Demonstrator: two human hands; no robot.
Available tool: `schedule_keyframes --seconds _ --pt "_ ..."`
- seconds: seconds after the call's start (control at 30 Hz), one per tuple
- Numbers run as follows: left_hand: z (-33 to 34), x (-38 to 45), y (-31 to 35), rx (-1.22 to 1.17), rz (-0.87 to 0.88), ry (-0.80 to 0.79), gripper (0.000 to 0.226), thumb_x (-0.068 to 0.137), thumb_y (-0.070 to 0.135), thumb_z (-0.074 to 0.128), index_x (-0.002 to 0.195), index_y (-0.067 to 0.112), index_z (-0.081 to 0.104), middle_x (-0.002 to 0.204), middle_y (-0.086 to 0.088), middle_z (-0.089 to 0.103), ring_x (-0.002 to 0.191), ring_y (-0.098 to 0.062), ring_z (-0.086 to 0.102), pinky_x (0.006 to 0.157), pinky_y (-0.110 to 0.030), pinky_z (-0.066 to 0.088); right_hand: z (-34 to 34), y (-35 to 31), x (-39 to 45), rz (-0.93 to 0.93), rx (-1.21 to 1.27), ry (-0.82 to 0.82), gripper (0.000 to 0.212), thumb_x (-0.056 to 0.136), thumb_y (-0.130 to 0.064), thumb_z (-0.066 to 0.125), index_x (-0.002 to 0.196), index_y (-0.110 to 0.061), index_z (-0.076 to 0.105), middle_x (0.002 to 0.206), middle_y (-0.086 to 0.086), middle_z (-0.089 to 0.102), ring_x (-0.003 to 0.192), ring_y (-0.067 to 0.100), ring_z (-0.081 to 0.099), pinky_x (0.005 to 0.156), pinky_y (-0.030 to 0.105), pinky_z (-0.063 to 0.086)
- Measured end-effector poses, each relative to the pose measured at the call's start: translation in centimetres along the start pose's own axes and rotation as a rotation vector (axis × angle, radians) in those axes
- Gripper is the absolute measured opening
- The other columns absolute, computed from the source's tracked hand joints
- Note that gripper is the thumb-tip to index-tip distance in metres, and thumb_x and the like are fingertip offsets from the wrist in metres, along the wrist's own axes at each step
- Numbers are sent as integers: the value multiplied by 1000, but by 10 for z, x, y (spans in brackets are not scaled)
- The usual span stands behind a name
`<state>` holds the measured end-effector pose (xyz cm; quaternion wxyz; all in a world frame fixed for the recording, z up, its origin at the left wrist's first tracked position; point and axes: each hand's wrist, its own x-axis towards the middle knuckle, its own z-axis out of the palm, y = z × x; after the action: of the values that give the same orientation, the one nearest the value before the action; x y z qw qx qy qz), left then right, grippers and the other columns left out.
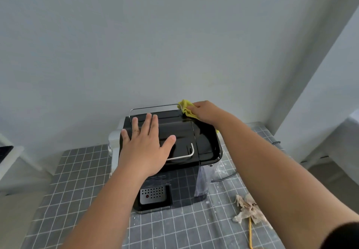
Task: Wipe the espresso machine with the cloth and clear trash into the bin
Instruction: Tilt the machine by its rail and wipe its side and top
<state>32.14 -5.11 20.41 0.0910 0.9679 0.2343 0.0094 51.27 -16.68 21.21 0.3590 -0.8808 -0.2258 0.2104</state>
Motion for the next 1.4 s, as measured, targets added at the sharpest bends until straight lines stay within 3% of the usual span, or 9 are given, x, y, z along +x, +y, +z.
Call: schedule_keyframes --seconds 0.13,0.27,0.4,0.5,0.8,1.0,1.07,1.2,1.4 --pt "1 -2 -1 -7 -14 63 81 89 69 9 152 23 -14 160 6 -16 146 -27 -20 117 -51 -3 0 20 -38 -28 164 46 32 97 -39 48 123 -26 62 111 -5 63 104 16 58 86 25 42" --pt "3 -1 -1 -1 -10 53 78 89 68 10 152 28 -9 161 7 -10 148 -27 -12 117 -53 0 25 41 -107 -90 124 144 49 100 -37 43 148 -33 32 160 -11 18 141 16 31 111 34 28" --pt "4 0 -1 13 -1 54 70 89 68 11 151 39 4 162 6 -3 148 -24 -4 117 -54 2 47 41 -136 -169 -117 192 46 100 -39 40 145 -43 31 160 -17 -2 148 28 7 118 49 14" --pt "4 -1 -1 15 -3 51 67 89 68 12 150 41 7 162 6 -2 148 -25 -4 117 -54 2 36 24 -101 -194 -220 214 45 100 -36 40 145 -37 36 161 -9 12 144 34 22 115 46 20" --pt "3 -2 1 23 -21 51 66 89 67 15 150 42 7 161 6 3 148 -29 -5 117 -53 2 7 -6 1 118 46 116 44 92 -34 48 129 -11 58 116 9 64 106 27 59 88 30 46" --pt "3 -3 2 20 -33 83 68 88 69 15 149 42 6 161 6 -2 147 -30 -6 117 -54 5 3 14 -17 166 456 61 27 88 -45 51 93 -24 68 94 3 68 89 23 66 82 34 54" --pt "3 -3 3 28 -32 90 68 88 69 15 149 42 6 161 6 -1 147 -31 -5 116 -55 6 10 25 -42 140 516 89 32 96 -43 41 108 -24 64 99 -2 66 87 15 63 73 29 50" --pt "4 -3 6 29 -21 69 68 88 69 15 149 41 6 161 5 -1 147 -32 -6 116 -57 5 39 49 -98 66 631 217 43 100 -44 33 142 -41 40 137 -12 53 124 11 49 109 39 36" --pt "2 -5 15 21 2 62 67 90 68 18 150 41 7 161 5 -3 147 -30 -8 115 -59 2 97 62 -155 -38 856 380 50 103 -39 28 151 -43 13 154 -21 22 135 -5 24 98 6 25"
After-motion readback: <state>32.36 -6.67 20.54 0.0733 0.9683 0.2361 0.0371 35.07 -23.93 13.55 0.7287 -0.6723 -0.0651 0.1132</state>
